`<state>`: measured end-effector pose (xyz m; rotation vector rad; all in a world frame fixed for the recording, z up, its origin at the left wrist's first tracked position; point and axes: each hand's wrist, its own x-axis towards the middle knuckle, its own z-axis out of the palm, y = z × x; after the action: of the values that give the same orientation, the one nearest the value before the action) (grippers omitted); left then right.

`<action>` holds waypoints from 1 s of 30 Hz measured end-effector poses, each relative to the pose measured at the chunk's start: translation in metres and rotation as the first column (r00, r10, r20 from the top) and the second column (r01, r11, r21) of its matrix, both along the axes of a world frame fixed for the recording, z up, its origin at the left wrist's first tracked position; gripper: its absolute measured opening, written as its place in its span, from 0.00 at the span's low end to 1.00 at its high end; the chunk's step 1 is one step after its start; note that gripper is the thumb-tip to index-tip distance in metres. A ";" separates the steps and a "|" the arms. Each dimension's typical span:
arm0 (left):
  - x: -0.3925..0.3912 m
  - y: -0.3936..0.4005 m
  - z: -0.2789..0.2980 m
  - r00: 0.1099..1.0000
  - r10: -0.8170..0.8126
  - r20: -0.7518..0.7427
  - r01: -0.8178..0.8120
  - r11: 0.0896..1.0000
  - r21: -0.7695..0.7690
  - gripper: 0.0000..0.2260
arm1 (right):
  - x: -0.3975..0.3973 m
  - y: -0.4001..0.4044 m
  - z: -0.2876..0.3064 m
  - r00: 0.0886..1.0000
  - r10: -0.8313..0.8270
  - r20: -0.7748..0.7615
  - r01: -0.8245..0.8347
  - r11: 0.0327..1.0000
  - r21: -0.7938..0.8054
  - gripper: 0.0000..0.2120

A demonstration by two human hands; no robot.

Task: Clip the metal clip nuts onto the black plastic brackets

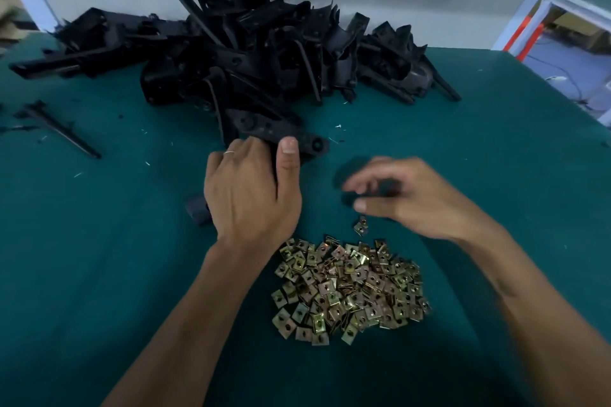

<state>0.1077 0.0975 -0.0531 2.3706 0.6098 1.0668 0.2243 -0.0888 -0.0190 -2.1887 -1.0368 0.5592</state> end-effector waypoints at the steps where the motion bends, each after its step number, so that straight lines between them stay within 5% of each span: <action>1: 0.000 0.002 -0.003 0.999 0.000 -0.046 0.001 0.999 0.043 0.26 | 0.000 -0.012 -0.005 1.000 0.000 -0.009 0.000 1.000 -0.014 0.13; 7: 0.010 0.005 -0.017 0.942 -0.022 -0.335 0.057 0.994 0.095 0.24 | -0.007 -0.024 -0.030 1.000 -0.017 0.012 0.016 0.998 0.066 0.08; 13: 0.011 0.009 -0.022 0.936 -0.078 -0.344 0.127 0.984 0.123 0.22 | 0.010 -0.009 -0.037 0.957 -0.188 -0.220 0.259 0.897 0.357 0.04; 18: 0.012 0.008 -0.022 0.927 -0.155 -0.343 0.229 0.955 0.189 0.23 | 0.008 0.034 -0.037 0.841 -0.068 -0.537 0.421 0.705 0.570 0.04; 30: 0.016 0.009 -0.022 0.934 -0.088 -0.346 0.184 0.949 0.255 0.20 | 0.009 0.045 -0.045 0.799 -0.045 -0.599 0.500 0.603 0.622 0.02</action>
<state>0.1233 0.1066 -0.0746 2.8306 0.4124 0.7378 0.2332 -0.0435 -0.0638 -1.2640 -0.4434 0.4218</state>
